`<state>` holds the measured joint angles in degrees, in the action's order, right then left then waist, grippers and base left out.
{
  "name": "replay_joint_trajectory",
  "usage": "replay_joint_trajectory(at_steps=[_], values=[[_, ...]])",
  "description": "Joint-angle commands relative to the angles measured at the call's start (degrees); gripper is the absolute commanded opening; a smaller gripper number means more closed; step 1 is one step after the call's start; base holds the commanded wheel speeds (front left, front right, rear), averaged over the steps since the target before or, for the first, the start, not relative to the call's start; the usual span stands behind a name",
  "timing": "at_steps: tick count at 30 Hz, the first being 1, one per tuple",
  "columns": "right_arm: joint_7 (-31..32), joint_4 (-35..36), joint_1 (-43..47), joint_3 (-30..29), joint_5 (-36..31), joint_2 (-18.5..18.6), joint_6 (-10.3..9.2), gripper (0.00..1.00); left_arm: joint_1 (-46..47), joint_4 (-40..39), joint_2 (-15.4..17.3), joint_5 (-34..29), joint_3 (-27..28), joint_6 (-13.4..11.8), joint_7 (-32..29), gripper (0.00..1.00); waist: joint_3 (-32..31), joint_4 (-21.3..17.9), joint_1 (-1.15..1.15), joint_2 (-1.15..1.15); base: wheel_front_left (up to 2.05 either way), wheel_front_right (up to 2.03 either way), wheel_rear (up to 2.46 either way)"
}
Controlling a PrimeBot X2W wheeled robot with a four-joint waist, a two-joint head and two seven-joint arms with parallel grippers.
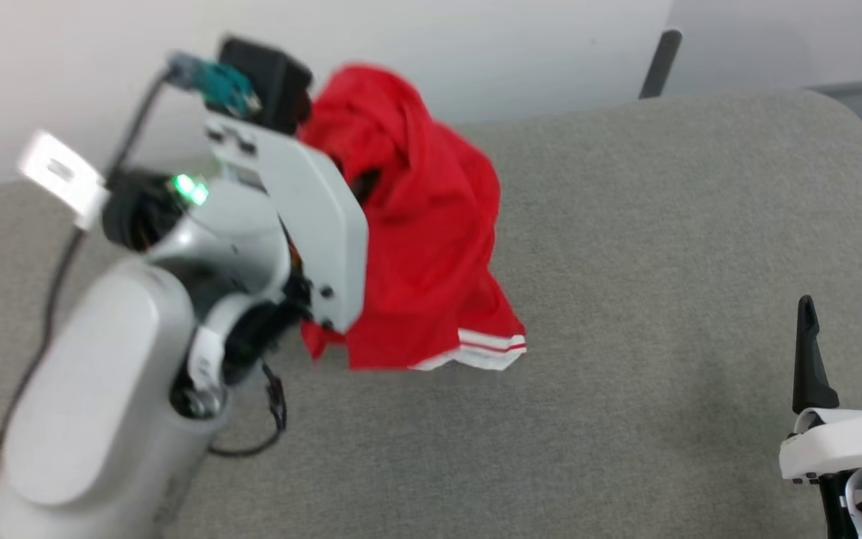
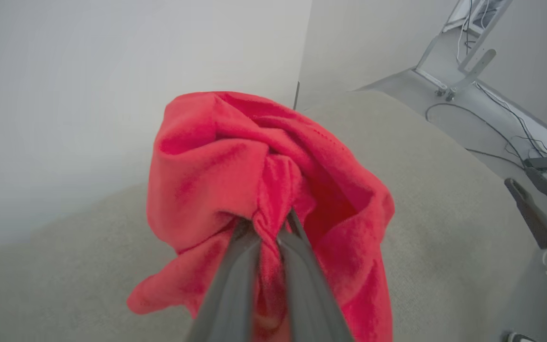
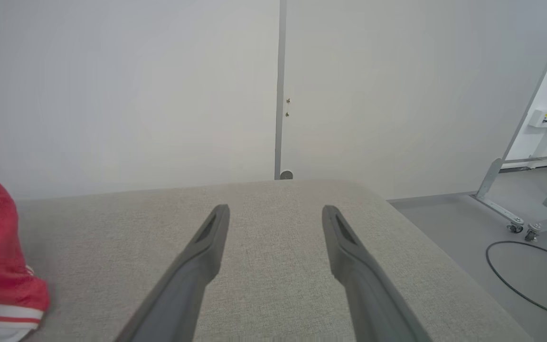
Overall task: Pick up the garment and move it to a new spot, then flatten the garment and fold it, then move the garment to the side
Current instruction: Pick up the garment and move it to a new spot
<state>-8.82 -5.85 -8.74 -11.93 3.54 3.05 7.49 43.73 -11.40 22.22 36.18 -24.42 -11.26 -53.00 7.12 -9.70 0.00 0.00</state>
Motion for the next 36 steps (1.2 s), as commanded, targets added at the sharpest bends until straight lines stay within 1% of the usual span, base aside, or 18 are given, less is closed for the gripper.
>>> replay_joint_trajectory(at_steps=[1, 3, 5, 9, 16, 18, 20, 22, 23, 24, 25, 26, 27, 28, 34, 36], values=[[-0.43, -0.41, -0.28, -0.09, 0.77, -0.21, 0.00, 1.00, -1.43, -0.03, -0.04, 0.04, -0.46, -0.31, -0.10, 0.00, 1.73, -1.57, 0.00, 0.00, 0.00, 0.00, 0.00], [-0.91, -1.13, -0.73, 0.11, 1.21, -0.23, 0.00, 1.00, -3.61, 0.60, -0.20, 0.48, -1.36, -0.79, -0.69, 0.00, 2.40, -2.04, 0.00, 0.00, 0.00, 0.00, 0.00], [-1.40, -1.92, -1.17, 0.32, 1.79, -0.24, 0.00, 1.00, -5.58, 1.39, -0.39, 1.02, -2.24, -0.75, -0.93, 0.00, 3.06, -2.43, 0.00, 0.00, 0.00, 0.00, 0.00], [-2.40, -3.53, -1.76, 0.75, 2.56, -0.24, 0.00, 1.00, -9.08, 3.98, 0.18, 1.41, -3.41, -0.87, -1.49, 0.00, 3.99, -3.09, 0.00, 0.00, 0.00, 0.00, 0.00], [-3.50, -5.72, -2.56, 1.22, 3.16, -0.23, 0.00, 1.00, -14.08, 8.45, 1.04, 2.00, -5.13, -2.35, -4.06, 0.00, 4.65, -3.41, 0.00, 0.00, 0.00, 0.00, 0.00], [-3.66, -6.11, -2.78, 1.25, 3.24, -0.23, 0.00, 1.00, -15.12, 9.60, 0.74, 2.64, -5.48, -2.67, -4.66, 0.00, 4.64, -3.21, 0.00, 0.00, 0.00, 0.00, 0.00], [-3.76, -6.54, -3.24, 1.27, 3.19, -0.24, 0.00, 1.00, -15.52, 10.41, 0.98, 2.66, -5.90, -2.41, -5.12, 0.00, 4.54, -2.93, 0.00, 0.00, 0.00, 0.00, 0.00], [-3.94, -6.83, -3.41, 1.33, 2.94, -0.24, 0.00, 1.00, -15.67, 10.98, 0.46, 3.45, -5.77, -2.09, -4.97, 0.00, 4.27, -2.49, 0.00, 0.00, 0.00, 0.00, 0.00], [-3.99, -6.94, -3.38, 1.43, 2.75, -0.23, 0.00, 1.00, -15.41, 11.11, 0.65, 3.32, -5.74, -1.87, -4.68, 0.05, 4.09, -2.25, 0.00, 0.00, 0.00, 0.00, 0.00], [-4.00, -7.00, -3.35, 1.46, 2.53, -0.24, 0.00, 1.00, -15.12, 11.21, 0.75, 3.31, -5.71, -1.60, -4.46, 0.33, 3.81, -1.94, 0.00, 0.00, 0.00, 0.00, 0.00], [-3.91, -7.00, -3.29, 1.44, 2.38, -0.23, -0.01, 1.00, -14.92, 11.16, 0.55, 3.72, -5.48, -1.40, -4.23, 0.50, 3.47, -1.58, 0.00, 0.00, 0.00, 0.00, 0.00], [-3.84, -6.96, -3.15, 1.41, 2.24, -0.23, 0.00, 1.00, -14.72, 10.92, 0.38, 4.02, -5.31, -1.34, -4.09, 0.82, 3.09, -1.18, 0.00, 0.00, 0.00, 0.00, 0.00], [-3.75, -6.94, -2.99, 1.42, 1.90, -0.23, 0.00, 1.00, -14.53, 10.66, 0.36, 4.25, -5.06, -1.22, -3.83, 0.98, 2.67, -0.76, 0.00, 0.00, 0.00, 0.00, 0.00], [-3.62, -6.86, -2.80, 1.42, 1.70, -0.23, 0.00, 1.00, -14.38, 10.37, 0.37, 4.38, -4.88, -1.04, -3.63, 1.00, 2.20, -0.27, 0.00, 0.00, 0.00, 0.00, 0.00], [-2.39, -5.88, -1.50, 2.21, 0.51, -0.22, 0.00, 1.00, -15.25, 7.92, 1.16, 5.16, -2.73, -1.38, -1.88, 1.00, -1.20, 2.79, 0.00, 0.00, 0.00, 0.00, 0.00], [-1.80, -5.60, -0.97, 2.45, 0.19, -0.22, 0.00, 1.00, -15.91, 6.72, 1.58, 5.42, -1.59, -1.13, -0.10, 1.00, -2.35, 3.77, 0.00, 0.00, 0.00, 0.00, 0.00]])
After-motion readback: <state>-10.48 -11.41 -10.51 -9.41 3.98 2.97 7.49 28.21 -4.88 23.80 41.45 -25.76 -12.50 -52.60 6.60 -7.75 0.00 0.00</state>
